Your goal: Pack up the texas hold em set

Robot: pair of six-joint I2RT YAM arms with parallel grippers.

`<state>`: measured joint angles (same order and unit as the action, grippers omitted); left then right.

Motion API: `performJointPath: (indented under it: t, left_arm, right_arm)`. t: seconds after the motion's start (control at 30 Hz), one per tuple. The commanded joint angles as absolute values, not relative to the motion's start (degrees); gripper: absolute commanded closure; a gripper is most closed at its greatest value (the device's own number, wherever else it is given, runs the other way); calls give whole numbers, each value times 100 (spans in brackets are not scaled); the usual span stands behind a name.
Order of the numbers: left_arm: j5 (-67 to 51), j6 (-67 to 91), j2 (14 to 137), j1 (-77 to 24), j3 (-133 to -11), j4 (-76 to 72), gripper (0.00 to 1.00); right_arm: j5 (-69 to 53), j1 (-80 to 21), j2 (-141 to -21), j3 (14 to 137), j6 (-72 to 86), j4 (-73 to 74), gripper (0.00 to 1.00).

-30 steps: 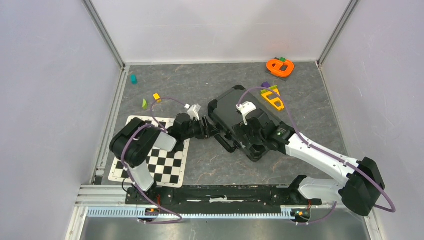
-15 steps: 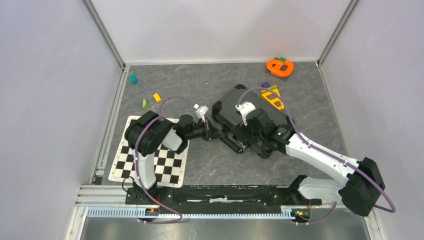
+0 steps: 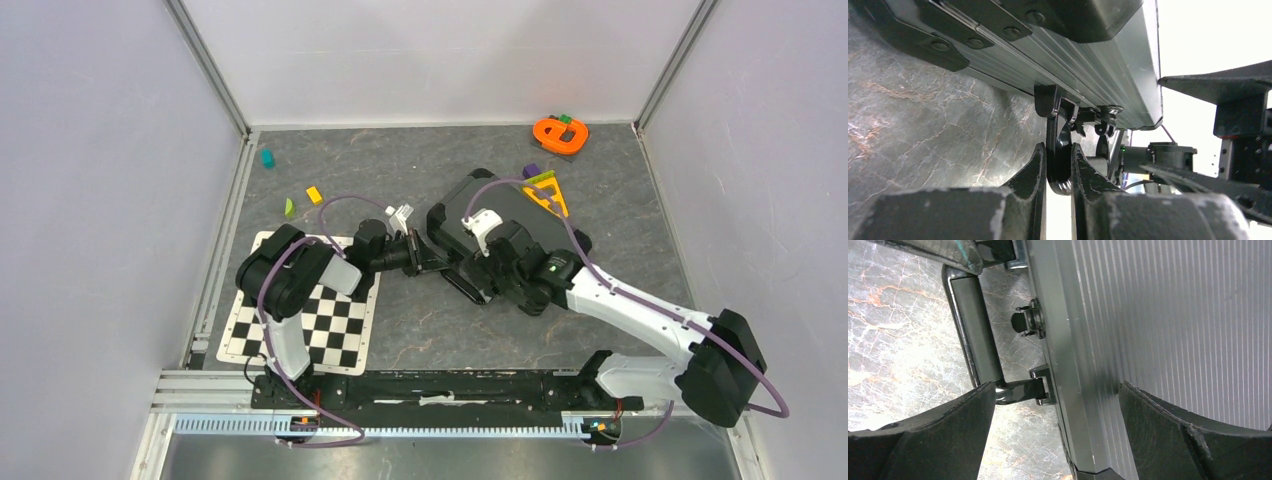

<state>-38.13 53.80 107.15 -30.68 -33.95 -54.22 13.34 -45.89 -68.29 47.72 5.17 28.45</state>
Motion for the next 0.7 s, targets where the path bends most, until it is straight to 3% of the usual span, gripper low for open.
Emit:
performJointPath:
  t: [0.0,0.07,0.13,0.17,0.43,0.67]
  left_arm:
    - [-4085,5928,10664,-3166,-3998,-6862,93]
    - [-4107,6331,10791,-3164,-3904,-7507,68]
    - [-4104,6668,10845,-3172,-3823,-8104,53]
    - [-4096,6724,10834,-3186,-3819,-8154,51]
    - [-3956,6677,10808,-3349,-3866,-8058,52]
    - [-3932,6725,10722,-3349,-3833,-8193,48]
  right_arm:
    - [1469,-4841,-7067,5126,368,2743,2]
    - [1504,-4965,-7139,5197,337,2740,2]
    - [1558,-5058,-7222,5254,317,2768,2]
    - [1583,-5097,-7272,5264,310,2769,2]
    - [2085,-5273,-7667,5211,314,2801,2]
    - [3408,-5533,-8182,5246,527,2839,8]
